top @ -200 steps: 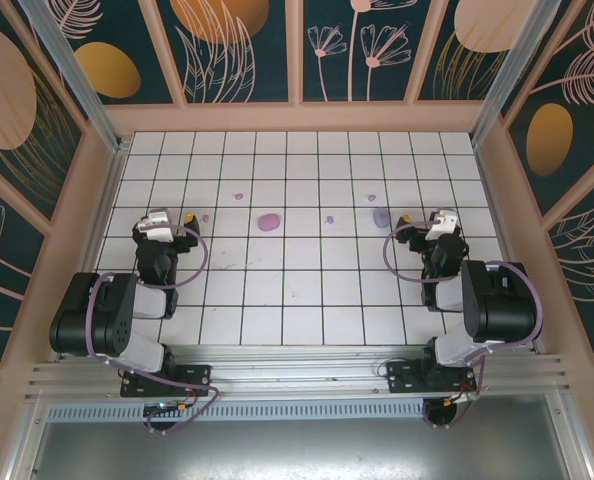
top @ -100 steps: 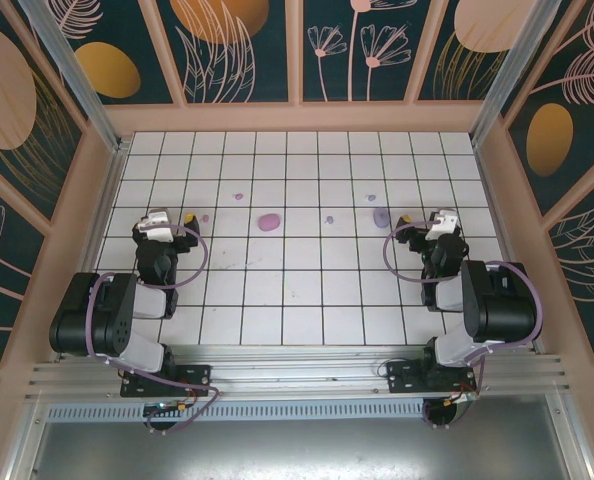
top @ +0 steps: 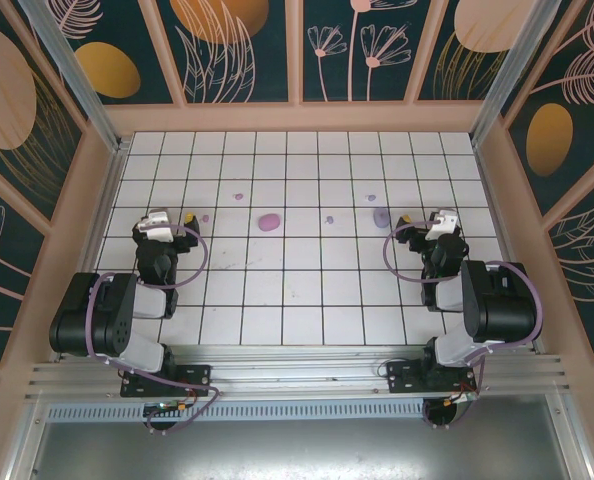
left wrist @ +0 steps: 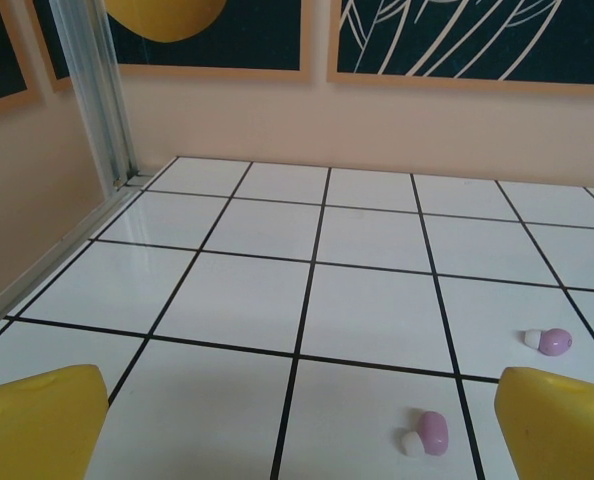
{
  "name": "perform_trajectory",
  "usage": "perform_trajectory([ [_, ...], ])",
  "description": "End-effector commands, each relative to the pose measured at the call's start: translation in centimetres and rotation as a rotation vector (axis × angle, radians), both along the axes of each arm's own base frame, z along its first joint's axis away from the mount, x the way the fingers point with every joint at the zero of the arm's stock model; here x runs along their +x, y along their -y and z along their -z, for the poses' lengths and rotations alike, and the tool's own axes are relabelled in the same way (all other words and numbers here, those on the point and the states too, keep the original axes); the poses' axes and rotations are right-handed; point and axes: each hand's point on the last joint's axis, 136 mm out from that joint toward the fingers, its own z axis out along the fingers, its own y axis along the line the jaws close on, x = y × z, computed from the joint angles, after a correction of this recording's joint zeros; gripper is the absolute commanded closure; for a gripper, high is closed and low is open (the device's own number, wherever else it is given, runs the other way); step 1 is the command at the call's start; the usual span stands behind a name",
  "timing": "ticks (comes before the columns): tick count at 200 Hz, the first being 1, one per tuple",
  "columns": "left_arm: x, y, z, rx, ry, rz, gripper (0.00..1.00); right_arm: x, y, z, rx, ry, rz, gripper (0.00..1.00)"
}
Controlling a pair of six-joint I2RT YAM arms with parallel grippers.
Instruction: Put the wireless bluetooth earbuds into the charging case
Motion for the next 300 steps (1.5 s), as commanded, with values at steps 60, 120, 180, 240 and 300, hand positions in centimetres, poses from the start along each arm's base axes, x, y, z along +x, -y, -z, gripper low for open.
perform_trajectory([
  [60,2.5,4.1,-4.7,0.139,-0.166,0.276,0.02,1.5,-0.6,-5.7,0.066,-0.011,0.020,0.01],
  [120,1.9,12.2,-3.2,0.147,-0.409,0.627,0.08,4.7,-7.3,-8.2,0.251,-0.188,-0.076,0.01],
  [180,1.2,18.5,1.1,0.336,-0.579,0.846,0.09,4.5,-20.6,-4.1,0.156,-0.440,-0.362,0.03],
  [240,3.4,20.2,6.2,0.429,-0.794,0.848,0.14,3.2,-26.3,-3.0,0.120,-0.479,-0.477,0.03],
  [300,3.5,21.6,8.2,0.443,-0.849,0.933,0.19,2.9,-26.2,-2.3,0.139,-0.506,-0.468,0.03],
])
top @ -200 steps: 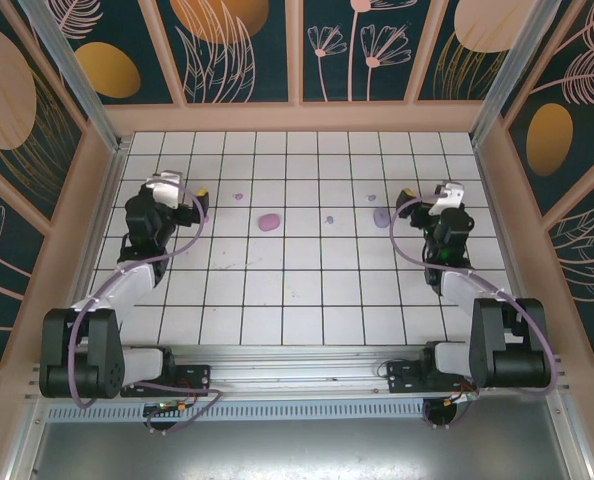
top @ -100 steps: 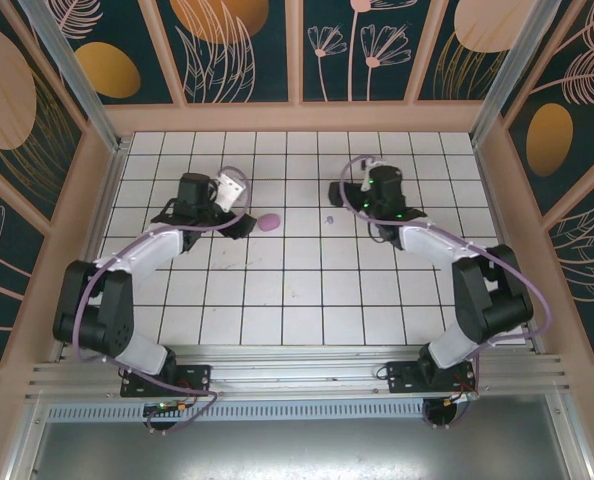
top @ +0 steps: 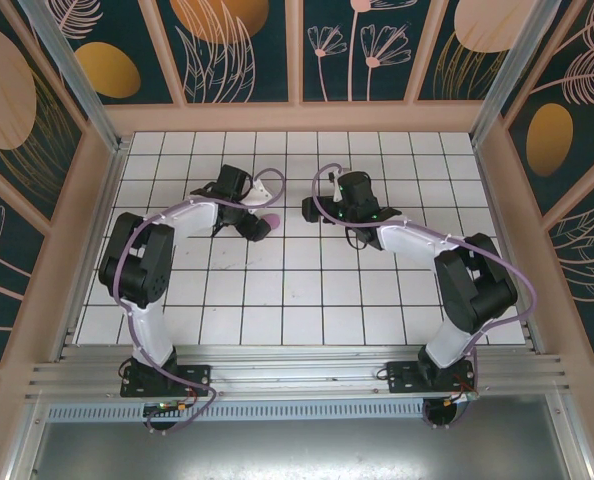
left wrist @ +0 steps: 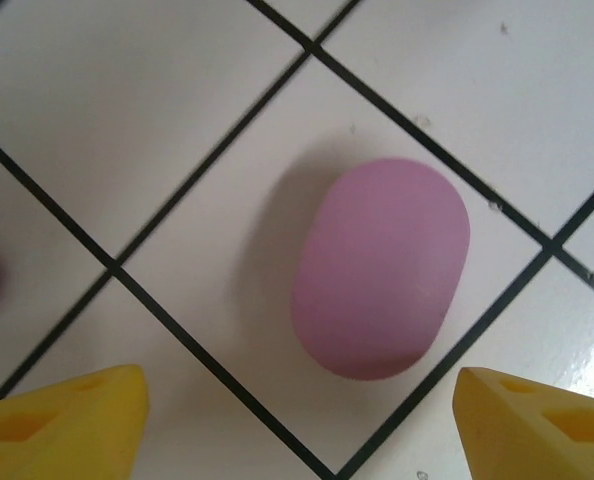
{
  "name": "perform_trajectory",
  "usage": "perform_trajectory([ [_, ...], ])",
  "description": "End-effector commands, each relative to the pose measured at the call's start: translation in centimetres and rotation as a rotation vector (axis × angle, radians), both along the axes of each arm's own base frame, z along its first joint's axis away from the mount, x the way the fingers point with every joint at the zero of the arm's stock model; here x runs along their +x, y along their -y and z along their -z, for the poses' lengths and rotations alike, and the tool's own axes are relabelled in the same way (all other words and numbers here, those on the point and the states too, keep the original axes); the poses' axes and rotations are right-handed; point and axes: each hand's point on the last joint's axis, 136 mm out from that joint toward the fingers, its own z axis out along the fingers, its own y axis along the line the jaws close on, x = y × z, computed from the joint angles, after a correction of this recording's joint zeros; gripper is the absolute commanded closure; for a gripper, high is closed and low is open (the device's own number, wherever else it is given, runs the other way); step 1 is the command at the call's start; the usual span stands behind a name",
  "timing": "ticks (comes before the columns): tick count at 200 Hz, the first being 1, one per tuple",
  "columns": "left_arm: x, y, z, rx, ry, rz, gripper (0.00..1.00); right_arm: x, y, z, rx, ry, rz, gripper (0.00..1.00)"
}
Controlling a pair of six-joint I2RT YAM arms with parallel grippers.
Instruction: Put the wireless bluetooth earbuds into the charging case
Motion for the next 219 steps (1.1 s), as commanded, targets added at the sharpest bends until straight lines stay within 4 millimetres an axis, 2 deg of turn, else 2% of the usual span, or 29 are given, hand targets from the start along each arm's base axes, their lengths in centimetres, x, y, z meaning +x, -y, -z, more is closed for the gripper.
perform_trajectory([
  [1,-0.6,0.9,-0.2,-0.009,-0.018,0.062,0.19,0.1,0.0,0.1,0.010,-0.022,0.012,0.03],
  [84,-0.6,2.2,1.9,0.038,-0.081,0.141,0.29,0.1,0.7,0.8,0.044,-0.063,0.048,0.06],
  [127,-0.9,2.4,3.1,0.053,-0.104,0.161,0.47,0.5,1.9,1.3,0.130,-0.110,0.094,0.11],
  [140,-1.1,2.4,3.3,0.049,-0.108,0.163,0.58,0.6,2.1,1.3,0.163,-0.123,0.097,0.13],
  [152,-1.1,2.5,3.0,0.037,-0.102,0.160,0.70,0.5,2.1,1.2,0.195,-0.135,0.083,0.13],
  [159,-1.1,2.6,2.8,0.031,-0.094,0.154,0.72,0.4,1.9,1.0,0.209,-0.141,0.066,0.14],
  [188,-1.0,2.8,0.8,-0.012,-0.034,0.140,0.75,0.0,0.9,0.3,0.242,-0.183,0.023,0.15],
  [219,-1.3,3.6,-3.0,-0.100,0.036,0.140,0.77,-1.3,-0.5,-0.9,0.327,-0.228,-0.051,0.16],
])
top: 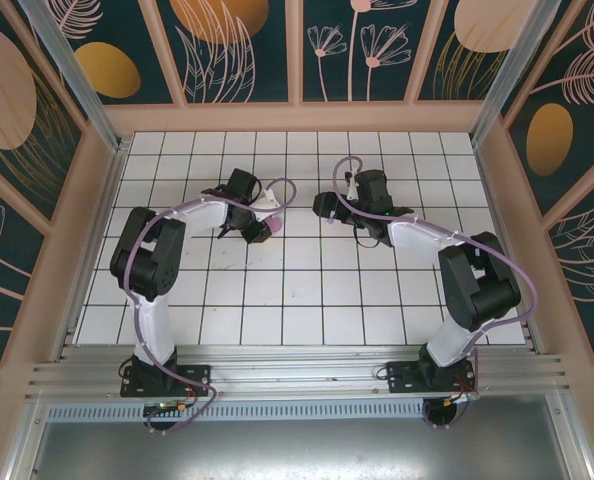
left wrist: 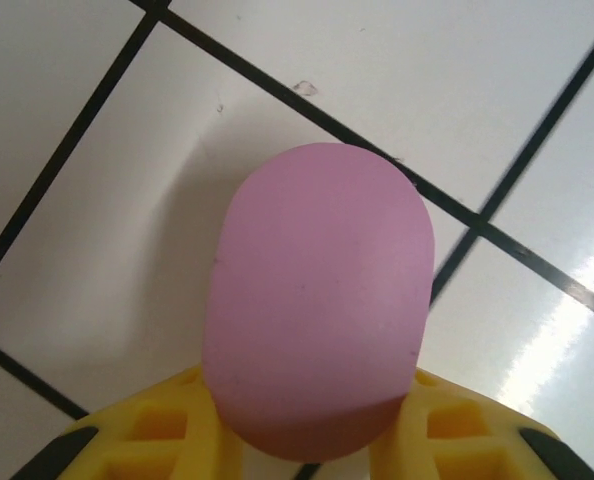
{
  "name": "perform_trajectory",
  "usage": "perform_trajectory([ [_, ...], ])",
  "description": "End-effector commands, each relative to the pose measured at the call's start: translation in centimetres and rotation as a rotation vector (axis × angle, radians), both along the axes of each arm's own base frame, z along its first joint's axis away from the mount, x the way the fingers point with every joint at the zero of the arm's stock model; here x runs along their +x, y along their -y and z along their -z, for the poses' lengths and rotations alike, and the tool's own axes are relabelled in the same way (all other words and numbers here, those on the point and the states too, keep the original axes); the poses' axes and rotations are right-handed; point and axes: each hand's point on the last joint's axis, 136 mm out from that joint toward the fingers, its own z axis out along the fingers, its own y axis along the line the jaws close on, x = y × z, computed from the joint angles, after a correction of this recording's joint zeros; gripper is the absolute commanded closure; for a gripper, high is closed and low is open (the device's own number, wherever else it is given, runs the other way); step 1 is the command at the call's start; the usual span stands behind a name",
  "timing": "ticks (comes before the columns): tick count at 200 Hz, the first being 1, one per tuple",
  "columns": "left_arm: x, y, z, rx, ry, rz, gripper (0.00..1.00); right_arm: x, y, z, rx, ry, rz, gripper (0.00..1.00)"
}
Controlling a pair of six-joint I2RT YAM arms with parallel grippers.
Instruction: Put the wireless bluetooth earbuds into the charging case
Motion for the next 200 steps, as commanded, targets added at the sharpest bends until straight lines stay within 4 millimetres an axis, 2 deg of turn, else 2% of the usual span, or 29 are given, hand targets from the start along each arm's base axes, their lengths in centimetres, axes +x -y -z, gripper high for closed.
perform_trajectory([
  [1,0.1,1.6,-4.8,-0.120,0.088,0.009,0.78,-1.1,-2.0,-1.9,0.115,-0.035,-0.087,0.16],
  [39,-1.1,2.7,-9.2,-0.260,0.124,0.012,0.77,-4.4,-6.4,-3.2,0.166,-0.103,-0.297,0.16],
  [52,-1.7,3.3,-9.9,-0.314,0.113,0.015,0.77,-5.2,-7.3,-3.2,0.189,-0.125,-0.337,0.16],
  [56,-1.9,3.3,-11.2,-0.339,0.133,0.018,0.77,-5.3,-7.4,-3.2,0.196,-0.131,-0.344,0.16],
  [72,-2.7,3.7,-12.1,-0.394,0.129,0.020,0.77,-5.5,-7.9,-3.2,0.223,-0.152,-0.359,0.16],
  [102,-3.9,3.7,-11.9,-0.415,0.109,0.033,0.77,-5.0,-8.2,-2.9,0.234,-0.158,-0.360,0.16],
  [124,-4.5,3.8,-11.6,-0.418,0.076,0.040,0.77,-4.8,-8.9,-3.5,0.278,-0.160,-0.371,0.16],
  [200,-5.0,4.1,-12.1,-0.438,0.056,0.059,0.78,-4.2,-10.2,-5.3,0.389,-0.164,-0.380,0.18],
])
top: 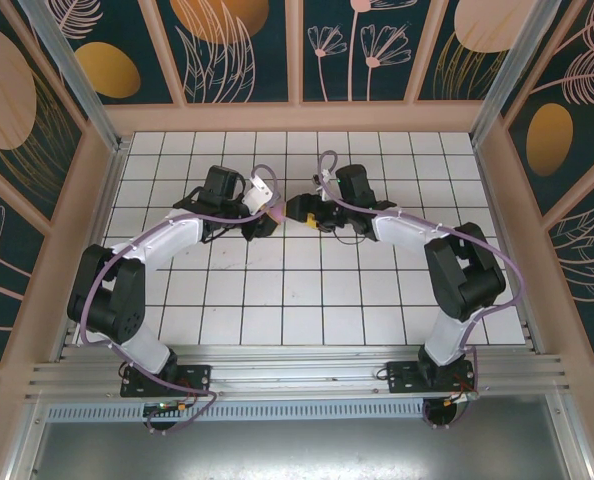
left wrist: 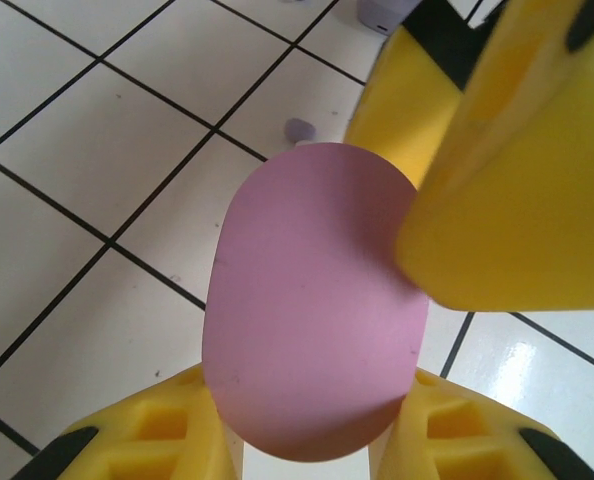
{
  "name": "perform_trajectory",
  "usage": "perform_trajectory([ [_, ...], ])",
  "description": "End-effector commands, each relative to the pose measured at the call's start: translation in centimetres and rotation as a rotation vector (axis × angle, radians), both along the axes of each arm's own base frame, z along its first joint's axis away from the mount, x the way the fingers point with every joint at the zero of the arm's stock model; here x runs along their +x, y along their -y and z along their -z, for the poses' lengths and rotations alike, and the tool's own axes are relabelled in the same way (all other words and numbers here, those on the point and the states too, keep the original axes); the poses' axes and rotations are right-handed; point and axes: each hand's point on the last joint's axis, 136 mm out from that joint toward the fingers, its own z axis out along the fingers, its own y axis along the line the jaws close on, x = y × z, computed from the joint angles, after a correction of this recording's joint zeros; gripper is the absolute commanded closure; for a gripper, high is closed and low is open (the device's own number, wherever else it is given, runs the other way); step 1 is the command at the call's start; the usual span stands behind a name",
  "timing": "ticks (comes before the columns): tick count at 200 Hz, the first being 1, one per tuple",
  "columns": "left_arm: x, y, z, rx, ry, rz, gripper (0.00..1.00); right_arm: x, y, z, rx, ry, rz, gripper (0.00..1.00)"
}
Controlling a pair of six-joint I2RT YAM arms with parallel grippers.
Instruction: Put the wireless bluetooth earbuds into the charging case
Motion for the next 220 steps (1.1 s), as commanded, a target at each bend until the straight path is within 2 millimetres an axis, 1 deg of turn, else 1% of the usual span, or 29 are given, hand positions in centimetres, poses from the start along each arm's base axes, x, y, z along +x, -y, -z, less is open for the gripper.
perform_trajectory([
  [1,-0.8,0.6,-0.9,-0.032,-0.013,0.033,0.78,0.7,-1.1,-2.3,0.082,0.024,-0.021,0.18],
  [18,-0.9,0.7,-1.2,-0.036,-0.013,0.038,0.78,0.8,-1.3,-2.6,0.092,0.024,-0.021,0.19],
  [38,-1.0,0.7,-1.6,-0.039,0.000,0.040,0.78,0.9,-1.6,-2.5,0.096,0.012,-0.025,0.26],
  [58,-0.9,0.6,-1.9,-0.035,0.015,0.040,0.78,1.1,-1.7,-2.3,0.104,-0.008,-0.019,0.39],
  [72,-1.0,0.5,-2.1,-0.034,0.025,0.042,0.77,1.0,-1.8,-2.9,0.132,-0.013,-0.030,0.48],
  [94,-0.9,0.5,-2.5,-0.037,0.036,0.045,0.77,0.7,-2.3,-3.4,0.165,-0.035,-0.058,0.56],
  [107,-0.8,0.6,-2.7,-0.040,0.041,0.045,0.76,0.4,-2.4,-3.4,0.170,-0.056,-0.072,0.62],
  [119,-0.7,0.6,-3.1,-0.042,0.052,0.045,0.73,0.4,-2.2,-3.0,0.164,-0.082,-0.061,0.67],
  [133,-0.3,0.7,-3.7,-0.052,0.066,0.035,0.66,0.6,-1.8,-2.6,0.167,-0.134,-0.030,0.76],
  [139,-0.2,0.8,-4.0,-0.064,0.073,0.028,0.59,0.7,-1.5,-2.6,0.181,-0.159,-0.017,0.80],
  [144,0.0,0.9,-4.3,-0.078,0.080,0.023,0.51,0.8,-1.3,-2.6,0.197,-0.175,-0.005,0.81],
  [154,0.4,1.1,-5.0,-0.106,0.098,0.004,0.40,1.0,-0.6,-3.1,0.238,-0.202,0.025,0.84],
  [171,1.4,0.9,-6.5,-0.154,0.136,-0.071,0.28,1.7,0.9,-4.3,0.320,-0.230,0.086,0.85],
  [181,2.2,0.5,-7.6,-0.188,0.159,-0.137,0.23,2.1,2.1,-4.9,0.369,-0.245,0.136,0.85],
  [196,2.5,0.3,-9.2,-0.257,0.180,-0.188,0.19,3.0,4.1,-5.8,0.436,-0.262,0.214,0.85],
  [209,2.6,0.4,-10.5,-0.332,0.184,-0.217,0.17,3.5,5.4,-6.7,0.487,-0.270,0.265,0.85],
  [220,2.2,0.9,-11.4,-0.407,0.173,-0.205,0.17,3.7,6.0,-7.5,0.519,-0.267,0.293,0.85],
])
